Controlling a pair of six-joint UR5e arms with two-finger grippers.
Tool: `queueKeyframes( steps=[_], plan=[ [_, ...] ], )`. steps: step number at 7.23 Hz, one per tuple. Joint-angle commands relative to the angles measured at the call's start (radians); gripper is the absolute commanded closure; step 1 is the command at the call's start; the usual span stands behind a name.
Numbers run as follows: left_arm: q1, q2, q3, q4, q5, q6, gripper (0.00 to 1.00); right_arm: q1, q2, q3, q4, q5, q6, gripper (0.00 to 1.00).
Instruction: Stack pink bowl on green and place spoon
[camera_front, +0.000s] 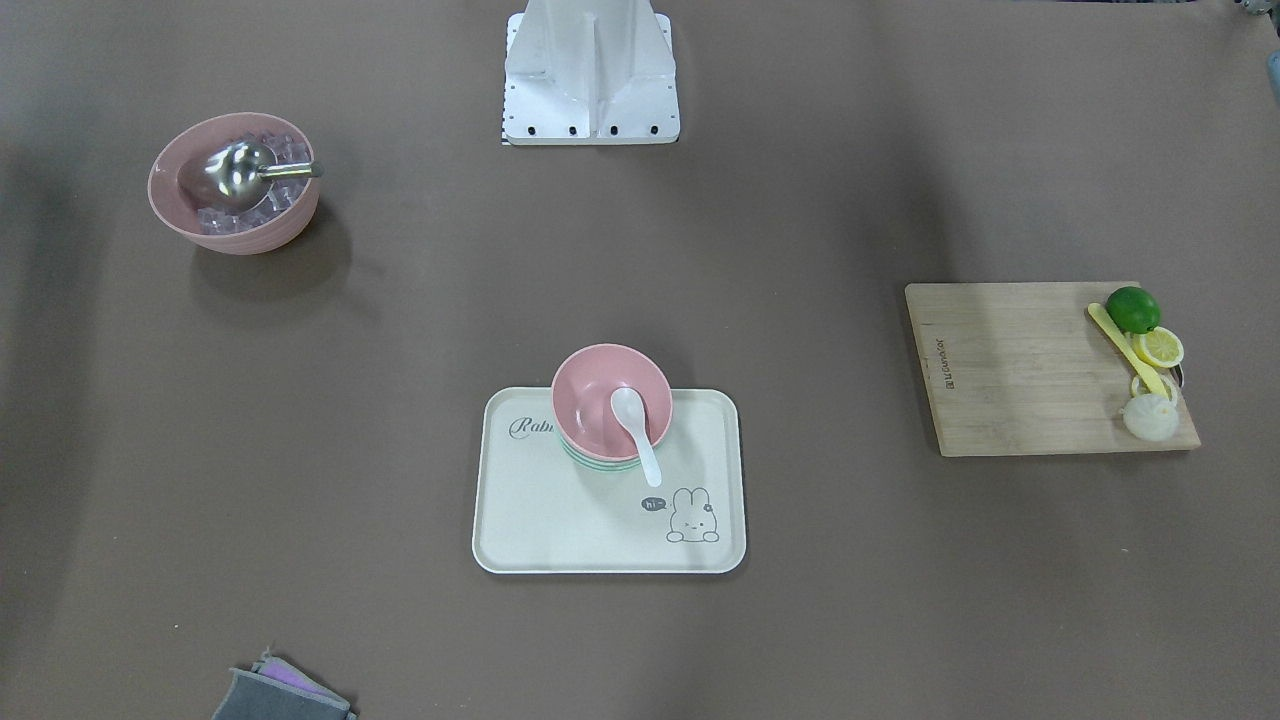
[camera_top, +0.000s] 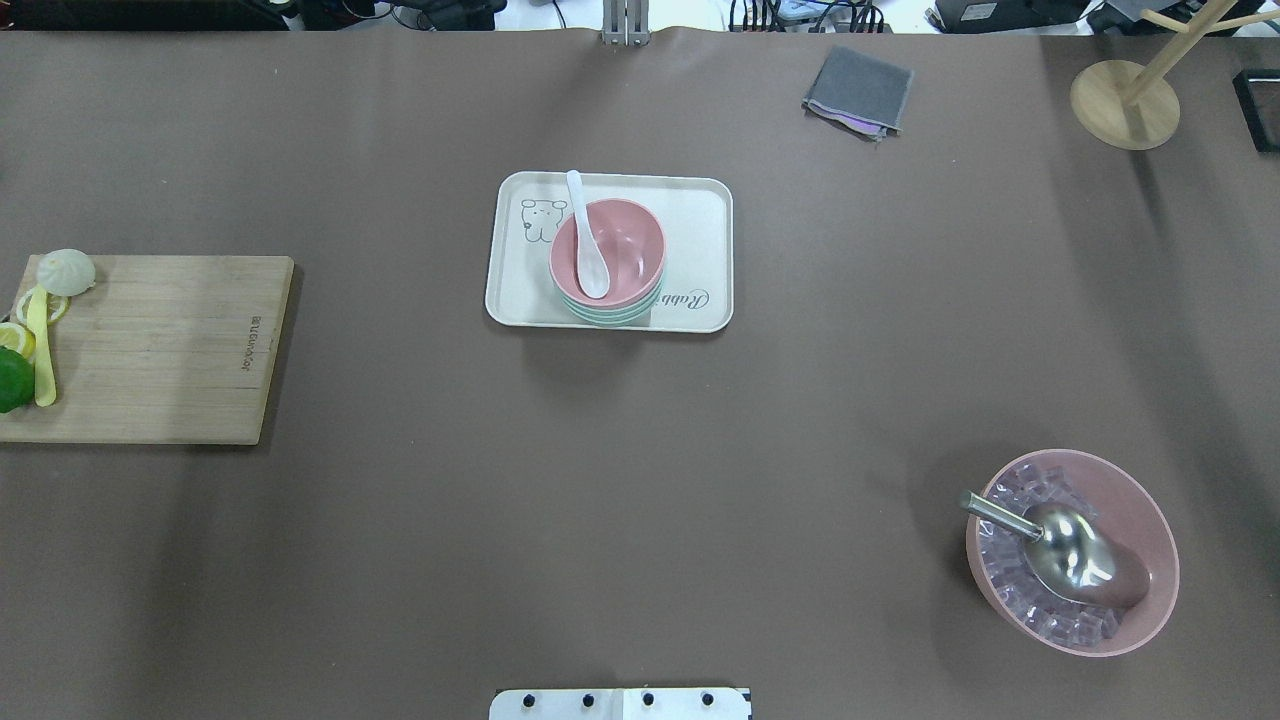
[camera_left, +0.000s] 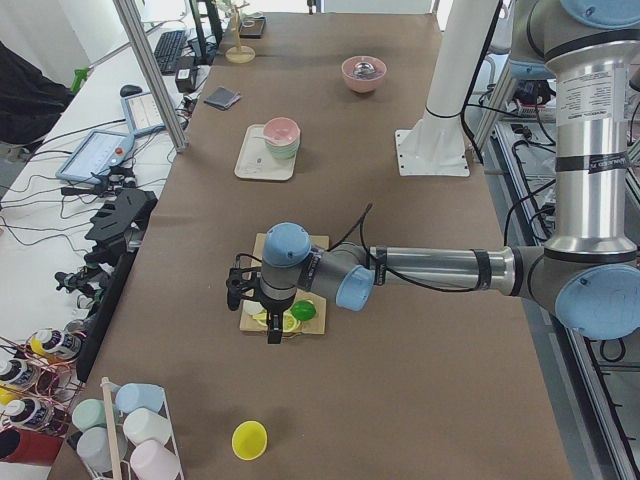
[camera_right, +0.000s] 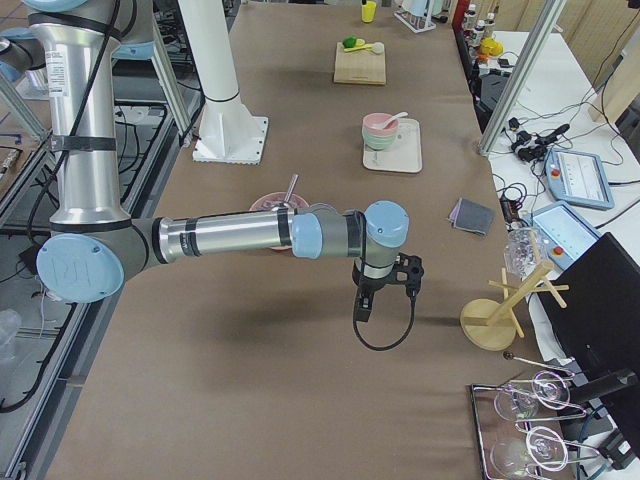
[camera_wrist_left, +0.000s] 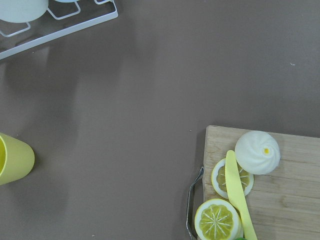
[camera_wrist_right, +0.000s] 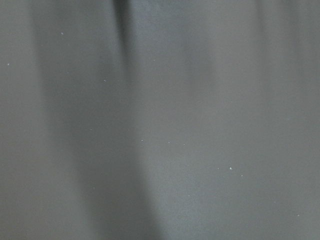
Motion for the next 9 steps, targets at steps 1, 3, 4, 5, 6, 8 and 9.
queueKeyframes(
  steps=[1, 3, 4, 5, 6, 8, 9],
  plan=[
    [-0.007, 0.002, 0.016, 0.013, -0.004, 0.055, 0.02, 0.000, 0.001, 0.001, 0.000, 0.000, 0.001, 0.00],
    [-0.019, -0.003, -0.010, 0.063, -0.009, 0.065, 0.02, 0.000, 0.001, 0.001, -0.002, 0.002, 0.001, 0.00],
    [-0.019, 0.003, -0.013, 0.063, -0.009, 0.065, 0.02, 0.000, 0.001, -0.001, -0.002, 0.002, 0.003, 0.00],
    [-0.019, 0.005, -0.013, 0.063, -0.009, 0.065, 0.02, 0.000, 0.001, -0.001, -0.002, 0.000, 0.003, 0.00],
    [-0.019, 0.005, -0.013, 0.063, -0.009, 0.065, 0.02, 0.000, -0.002, -0.001, 0.000, 0.000, 0.003, 0.00],
    [-0.019, 0.005, -0.011, 0.062, -0.009, 0.065, 0.02, 0.000, -0.004, -0.001, 0.000, 0.000, 0.003, 0.00],
    [-0.019, 0.005, -0.013, 0.062, -0.009, 0.065, 0.02, 0.000, -0.005, -0.001, 0.000, 0.000, 0.003, 0.00]
  ],
)
